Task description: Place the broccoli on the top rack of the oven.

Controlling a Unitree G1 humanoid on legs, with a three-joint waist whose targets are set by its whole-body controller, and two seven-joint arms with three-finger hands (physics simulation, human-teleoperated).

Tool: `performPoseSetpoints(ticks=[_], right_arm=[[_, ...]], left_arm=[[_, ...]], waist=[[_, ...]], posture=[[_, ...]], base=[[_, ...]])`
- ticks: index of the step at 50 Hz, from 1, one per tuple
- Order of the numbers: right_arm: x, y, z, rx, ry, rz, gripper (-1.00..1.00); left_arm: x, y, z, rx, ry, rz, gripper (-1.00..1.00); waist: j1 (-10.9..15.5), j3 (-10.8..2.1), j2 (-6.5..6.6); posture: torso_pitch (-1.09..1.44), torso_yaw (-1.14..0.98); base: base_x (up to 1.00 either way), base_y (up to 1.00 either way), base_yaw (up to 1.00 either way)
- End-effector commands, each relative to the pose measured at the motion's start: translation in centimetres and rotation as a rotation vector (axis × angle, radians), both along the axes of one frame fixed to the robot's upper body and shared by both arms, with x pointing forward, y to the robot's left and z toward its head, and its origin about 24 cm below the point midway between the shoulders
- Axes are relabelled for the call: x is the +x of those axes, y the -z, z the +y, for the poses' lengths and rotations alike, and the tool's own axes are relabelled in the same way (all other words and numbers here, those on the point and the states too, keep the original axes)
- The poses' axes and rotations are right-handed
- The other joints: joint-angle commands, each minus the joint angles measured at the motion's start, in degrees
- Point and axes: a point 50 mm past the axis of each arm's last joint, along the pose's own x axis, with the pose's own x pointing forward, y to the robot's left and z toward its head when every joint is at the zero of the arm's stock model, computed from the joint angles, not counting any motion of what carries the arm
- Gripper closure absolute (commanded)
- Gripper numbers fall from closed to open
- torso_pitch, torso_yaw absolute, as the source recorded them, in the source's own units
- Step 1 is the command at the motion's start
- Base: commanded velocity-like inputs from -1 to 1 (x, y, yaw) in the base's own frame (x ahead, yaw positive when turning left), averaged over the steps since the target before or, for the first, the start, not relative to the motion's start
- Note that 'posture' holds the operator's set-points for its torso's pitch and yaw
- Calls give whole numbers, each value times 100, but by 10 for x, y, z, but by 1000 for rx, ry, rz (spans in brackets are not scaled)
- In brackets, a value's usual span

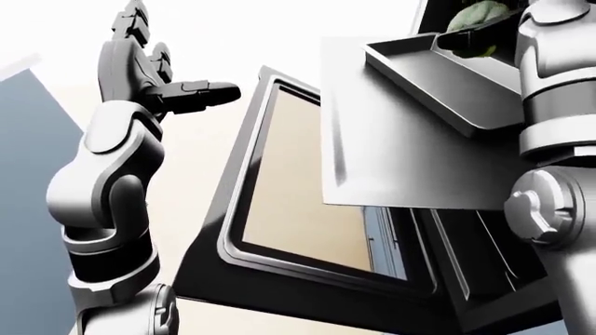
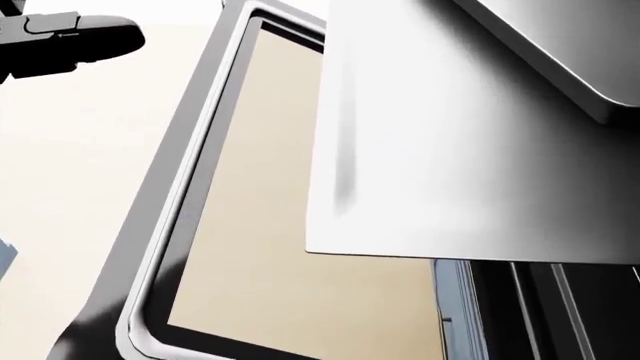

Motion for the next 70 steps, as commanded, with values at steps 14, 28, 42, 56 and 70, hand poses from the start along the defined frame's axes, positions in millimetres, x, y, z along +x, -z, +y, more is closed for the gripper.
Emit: performPoseSetpoints(ticks=[14, 28, 42, 56, 70], right_arm=[[-4, -18, 3, -22, 6, -153, 100], [1, -1, 2, -4, 7, -136, 100], [4, 9, 0, -3, 17, -105, 100], [6, 19, 1, 4, 18, -88, 67], [8, 18, 4, 0, 11, -86, -21]], left_arm=[[-8, -20, 0, 5, -2, -95, -100], [-7, -19, 1, 5, -2, -95, -100], [-7, -18, 1, 3, -3, -94, -100], [-7, -19, 2, 2, -5, -95, -100], [-7, -20, 2, 1, -5, -96, -100]], waist=[[-4, -202, -36], [-5, -197, -40], [-5, -204, -37], [6, -216, -38], [-3, -222, -48]], posture=[[0, 0], [0, 0], [0, 0], [0, 0], [0, 0]], base=[[0, 0, 0], [0, 0, 0], [0, 0, 0], [0, 0, 0], [0, 0, 0]])
